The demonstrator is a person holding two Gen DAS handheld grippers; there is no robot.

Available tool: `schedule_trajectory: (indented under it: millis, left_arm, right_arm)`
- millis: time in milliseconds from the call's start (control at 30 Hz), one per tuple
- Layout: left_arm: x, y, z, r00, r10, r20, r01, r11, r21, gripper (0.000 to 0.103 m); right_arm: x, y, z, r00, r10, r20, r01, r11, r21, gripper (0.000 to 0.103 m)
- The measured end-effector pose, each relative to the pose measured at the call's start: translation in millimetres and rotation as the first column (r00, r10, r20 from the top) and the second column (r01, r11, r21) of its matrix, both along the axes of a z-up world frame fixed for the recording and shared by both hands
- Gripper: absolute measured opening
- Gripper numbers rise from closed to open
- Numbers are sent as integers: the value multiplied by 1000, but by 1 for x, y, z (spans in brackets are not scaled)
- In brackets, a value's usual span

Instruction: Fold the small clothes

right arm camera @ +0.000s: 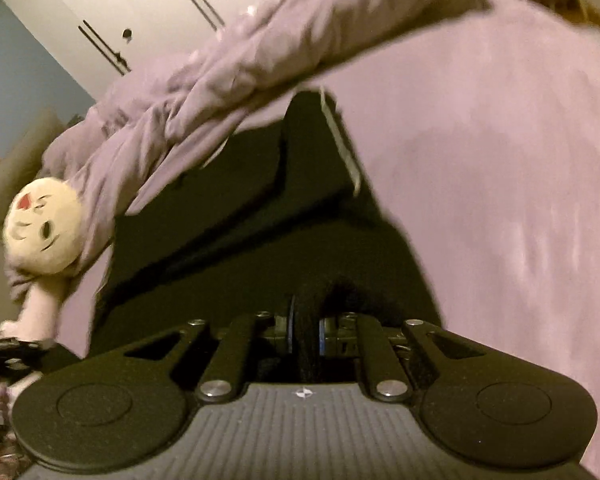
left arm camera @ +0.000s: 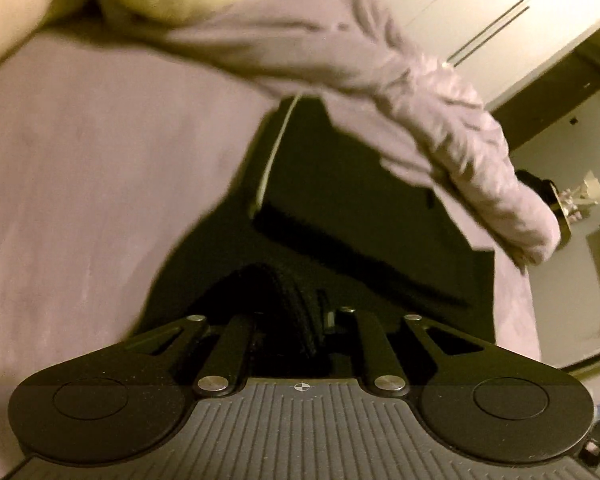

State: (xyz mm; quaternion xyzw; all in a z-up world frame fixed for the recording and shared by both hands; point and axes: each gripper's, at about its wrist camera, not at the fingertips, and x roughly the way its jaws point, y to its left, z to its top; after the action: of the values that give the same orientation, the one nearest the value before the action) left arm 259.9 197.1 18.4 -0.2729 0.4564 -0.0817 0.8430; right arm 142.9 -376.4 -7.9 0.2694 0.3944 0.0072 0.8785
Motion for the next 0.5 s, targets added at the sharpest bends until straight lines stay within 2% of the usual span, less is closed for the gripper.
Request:
schedule_trajectory:
  millis: [67, 133, 167, 200, 233, 267, 300, 367, 500]
  left_arm:
    - [21, -10, -3, 999, 29, 27, -30, 999, 42, 12]
    - [38, -19, -7, 998, 53, 42, -58, 992, 116, 15]
    - [44, -23, -11, 997, 61, 39, -67, 985, 158, 22]
    - [48, -25, -15, 997, 70, 26, -73, 980, 187, 40]
    - [47, -24, -18, 997, 74, 11, -74, 975, 211, 48]
    - [48, -26, -20, 998, 67, 6, -66, 972, 226, 59]
    - [46, -26, -21, 999, 50, 7, -50, 971, 233, 67]
    - [41, -25, -24, 999, 33, 6, -33, 970, 242, 75]
    - [27, -15, -33, 1000, -23, -19, 28, 961, 277, 80]
  right_arm:
    - [26, -1, -2, 999, -41, 18, 42, 998, -41, 10]
    - [42, -2, -5, 997, -77, 26, 79, 993, -83, 10]
    - [49, -3, -8, 995, -93, 21, 95, 990, -102, 13]
    - [57, -2, -10, 995, -100, 11, 100, 989, -112, 17]
    - [62, 0, -12, 994, -110, 1, 109, 985, -132, 32]
    - [63, 1, -12, 992, -127, -9, 124, 978, -168, 42]
    - [60, 1, -11, 992, -124, -1, 121, 974, -193, 45]
    - [53, 1, -9, 994, -105, 6, 103, 964, -244, 58]
    - [42, 5, -15, 999, -28, -46, 10, 933, -359, 58]
